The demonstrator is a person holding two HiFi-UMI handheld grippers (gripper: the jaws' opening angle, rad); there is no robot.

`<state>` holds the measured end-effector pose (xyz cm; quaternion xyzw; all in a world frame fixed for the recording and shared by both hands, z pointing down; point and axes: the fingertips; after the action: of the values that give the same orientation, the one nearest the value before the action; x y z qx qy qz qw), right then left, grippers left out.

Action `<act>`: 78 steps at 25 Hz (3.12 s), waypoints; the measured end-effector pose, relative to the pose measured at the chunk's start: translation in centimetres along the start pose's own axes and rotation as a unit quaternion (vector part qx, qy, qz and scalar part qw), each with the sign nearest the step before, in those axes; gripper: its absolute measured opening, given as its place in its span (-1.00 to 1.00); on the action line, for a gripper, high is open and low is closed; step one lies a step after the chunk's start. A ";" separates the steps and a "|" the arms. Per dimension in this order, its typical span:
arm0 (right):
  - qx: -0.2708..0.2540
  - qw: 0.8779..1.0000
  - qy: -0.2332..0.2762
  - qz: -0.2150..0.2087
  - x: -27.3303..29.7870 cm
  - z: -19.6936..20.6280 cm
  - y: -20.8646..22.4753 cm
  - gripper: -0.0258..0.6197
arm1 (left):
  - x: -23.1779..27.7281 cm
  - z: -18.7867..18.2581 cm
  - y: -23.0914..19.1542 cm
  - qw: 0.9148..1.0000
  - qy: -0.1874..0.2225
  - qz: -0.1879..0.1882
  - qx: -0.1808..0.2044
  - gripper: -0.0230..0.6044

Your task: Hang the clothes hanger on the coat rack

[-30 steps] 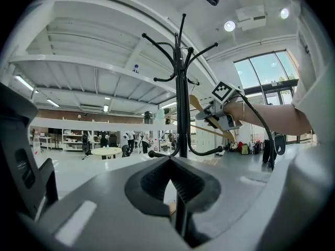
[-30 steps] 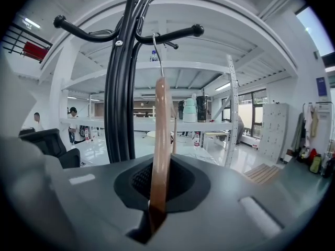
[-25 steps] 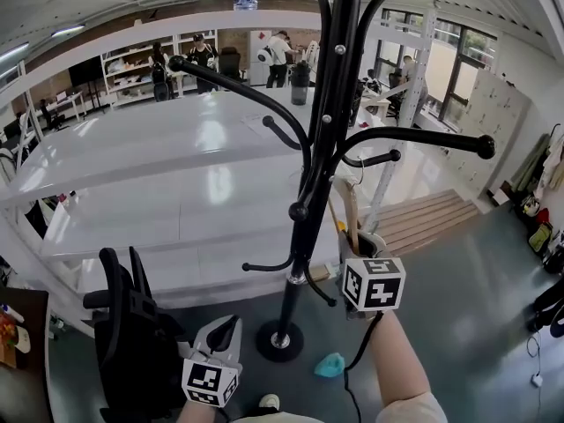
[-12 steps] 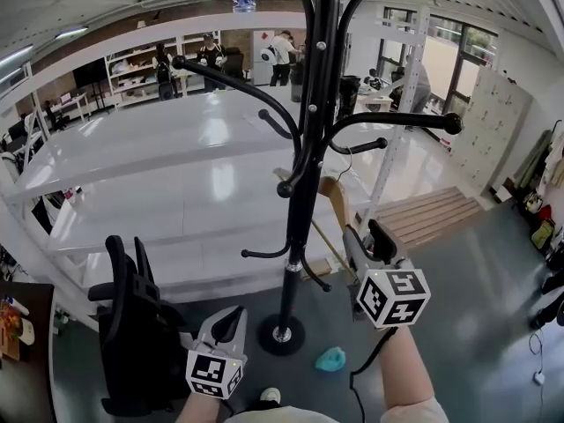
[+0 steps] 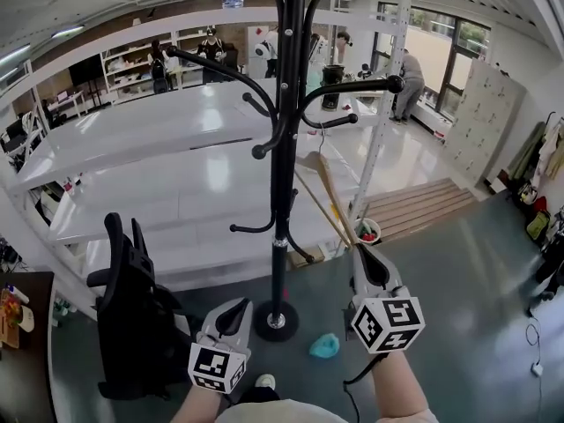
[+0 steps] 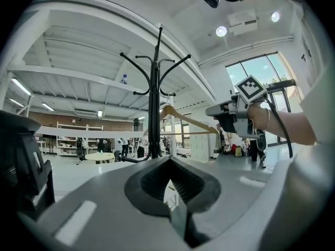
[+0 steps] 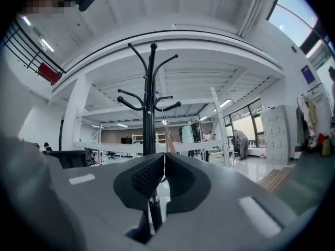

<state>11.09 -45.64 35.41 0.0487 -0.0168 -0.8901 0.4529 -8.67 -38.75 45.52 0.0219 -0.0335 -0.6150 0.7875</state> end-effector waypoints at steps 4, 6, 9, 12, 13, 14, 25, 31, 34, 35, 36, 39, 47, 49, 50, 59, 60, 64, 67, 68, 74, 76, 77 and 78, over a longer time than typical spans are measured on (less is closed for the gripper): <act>0.015 1.000 -0.020 0.001 -2.9 2.5 -0.7 -0.84 | -2.2 0.1 1.6 1.000 -0.002 -0.003 -0.001 -0.93; 0.023 0.999 -0.029 0.002 -4.4 4.0 -1.1 -0.84 | -3.2 0.2 2.4 1.000 -0.002 -0.005 -0.001 -0.93; 0.038 0.999 -0.037 0.001 -7.0 6.3 -1.8 -0.84 | -4.9 0.2 3.9 1.000 0.000 -0.005 -0.003 -0.93; 0.038 0.998 -0.047 -0.008 -9.4 8.7 -2.9 -0.84 | -6.5 -0.1 5.4 1.000 0.012 -0.001 -0.003 -0.93; 0.034 0.998 -0.048 -0.011 -10.1 9.3 -3.3 -0.84 | -7.0 -0.4 5.7 1.000 0.019 -0.001 -0.001 -0.93; 0.030 0.998 -0.049 -0.014 -10.8 9.8 -3.6 -0.84 | -7.6 -0.7 6.1 1.000 0.026 -0.002 0.001 -0.93; 0.007 0.998 -0.066 -0.015 -16.4 12.3 -7.1 -0.84 | -12.8 -2.0 7.8 0.999 0.045 -0.003 0.007 -0.93; 0.004 0.997 -0.079 -0.010 -19.1 13.5 -10.2 -0.84 | -16.4 -1.6 7.8 0.999 0.043 0.007 0.003 -0.93; -0.001 0.996 -0.085 -0.005 -20.7 13.5 -12.7 -0.84 | -19.2 -1.7 7.3 0.999 0.038 0.004 -0.004 -0.93; -0.003 0.996 -0.085 -0.004 -21.3 13.4 -13.7 -0.84 | -20.3 -1.7 7.1 0.999 0.037 0.004 -0.005 -0.93; -0.007 0.996 -0.085 -0.003 -21.9 13.3 -14.7 -0.84 | -21.4 -1.7 7.0 0.999 0.036 0.003 -0.006 -0.93; -0.019 0.996 -0.088 -0.005 -24.0 13.2 -18.0 -0.84 | -24.9 -1.5 6.9 0.999 0.031 0.006 -0.008 -0.93; -0.027 0.995 -0.098 0.004 -30.4 13.3 -24.8 -0.84 | -33.4 -0.6 7.5 1.000 0.020 0.010 -0.015 -0.93; -0.026 0.995 -0.099 0.006 -31.5 13.1 -25.8 -0.84 | -34.8 -0.6 7.6 1.000 0.017 0.010 -0.017 -0.93; -0.024 0.995 -0.098 0.006 -32.0 13.0 -26.2 -0.84 | -35.5 -0.7 7.7 1.000 0.018 0.009 -0.017 -0.93; -0.023 0.996 -0.085 0.004 -35.4 11.8 -28.7 -0.84 | -39.8 -2.3 8.7 0.999 0.035 -0.006 -0.015 -0.93; -0.024 0.996 -0.085 0.002 -35.7 11.7 -28.9 -0.84 | -40.2 -2.4 8.8 0.999 0.036 -0.008 -0.015 -0.93; -0.031 0.996 -0.087 -0.006 -36.8 11.7 -29.7 -0.84 | -41.5 -2.4 9.6 0.999 0.039 -0.011 -0.014 -0.93; -0.035 0.995 -0.091 -0.012 -37.2 11.9 -30.1 -0.84 | -42.0 -2.3 10.3 0.999 0.038 -0.010 -0.012 -0.93; -0.034 0.995 -0.092 -0.014 -37.3 12.0 -30.1 -0.84 | -42.1 -2.2 10.3 0.999 0.038 -0.011 -0.012 -0.93; -0.033 0.995 -0.093 -0.023 -37.7 12.1 -30.2 -0.84 | -42.4 -2.3 10.9 0.999 0.038 -0.018 -0.012 -0.93; -0.034 0.995 -0.094 -0.023 -37.9 11.9 -30.3 -0.84 | -42.5 -2.6 10.9 0.999 0.039 -0.019 -0.012 -0.93; -0.034 0.995 -0.095 -0.022 -37.9 11.8 -30.2 -0.84 | -42.5 -2.7 10.9 0.999 0.039 -0.020 -0.012 -0.93; -0.034 0.995 -0.096 -0.021 -37.8 11.8 -30.2 -0.84 | -42.4 -2.7 10.8 0.999 0.040 -0.022 -0.012 -0.93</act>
<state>7.75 2.53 47.61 -0.0519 -0.0286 -0.9001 0.4316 -8.22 5.03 42.54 0.0380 0.0056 -0.6310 0.7748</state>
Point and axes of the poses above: the fingertips, and each gripper's own axes: x forward along the fingers, y to its right, z out of its underside, and after that the axes turned 14 degrees about -z, right-handed
